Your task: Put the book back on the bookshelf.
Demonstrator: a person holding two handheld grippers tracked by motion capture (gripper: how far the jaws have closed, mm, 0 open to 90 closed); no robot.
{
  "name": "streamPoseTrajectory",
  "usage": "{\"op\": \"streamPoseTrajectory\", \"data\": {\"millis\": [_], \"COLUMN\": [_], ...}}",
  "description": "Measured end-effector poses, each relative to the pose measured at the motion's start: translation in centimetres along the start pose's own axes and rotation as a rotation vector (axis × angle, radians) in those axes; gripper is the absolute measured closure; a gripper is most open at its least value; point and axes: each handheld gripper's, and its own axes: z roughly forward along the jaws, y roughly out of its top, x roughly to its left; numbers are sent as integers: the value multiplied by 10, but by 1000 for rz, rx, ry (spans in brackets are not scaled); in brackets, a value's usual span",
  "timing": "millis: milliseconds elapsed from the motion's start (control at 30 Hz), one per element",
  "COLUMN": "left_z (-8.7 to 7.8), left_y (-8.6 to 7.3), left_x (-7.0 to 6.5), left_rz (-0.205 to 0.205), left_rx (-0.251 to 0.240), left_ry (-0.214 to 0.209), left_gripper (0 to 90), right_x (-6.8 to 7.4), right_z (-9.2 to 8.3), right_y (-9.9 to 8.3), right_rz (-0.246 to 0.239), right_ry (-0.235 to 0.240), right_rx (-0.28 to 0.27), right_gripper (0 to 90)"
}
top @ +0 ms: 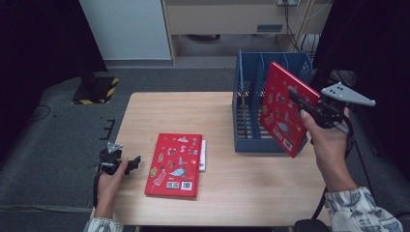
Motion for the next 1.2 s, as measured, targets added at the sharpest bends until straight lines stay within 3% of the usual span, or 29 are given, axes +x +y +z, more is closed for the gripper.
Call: {"op": "streamPoseTrajectory", "data": {"millis": [367,733,1200], "left_z": [0,1,2], "left_y": [-1,-1,-1], "left_x": [0,1,-1], "left_rz": [-2,-9,-4], "left_rx": [4,0,5], "left_ry": [-1,-6,-7], "left_gripper": [57,57,57], "right_x": [-15,-15,-25], "right_z": [15,39,64], "right_y": [3,10,6], "right_rz": [23,-9,5], "right_ry": [-35,-70,-113], "right_rx": [25,57,80], "right_gripper": [796,797,797]}}
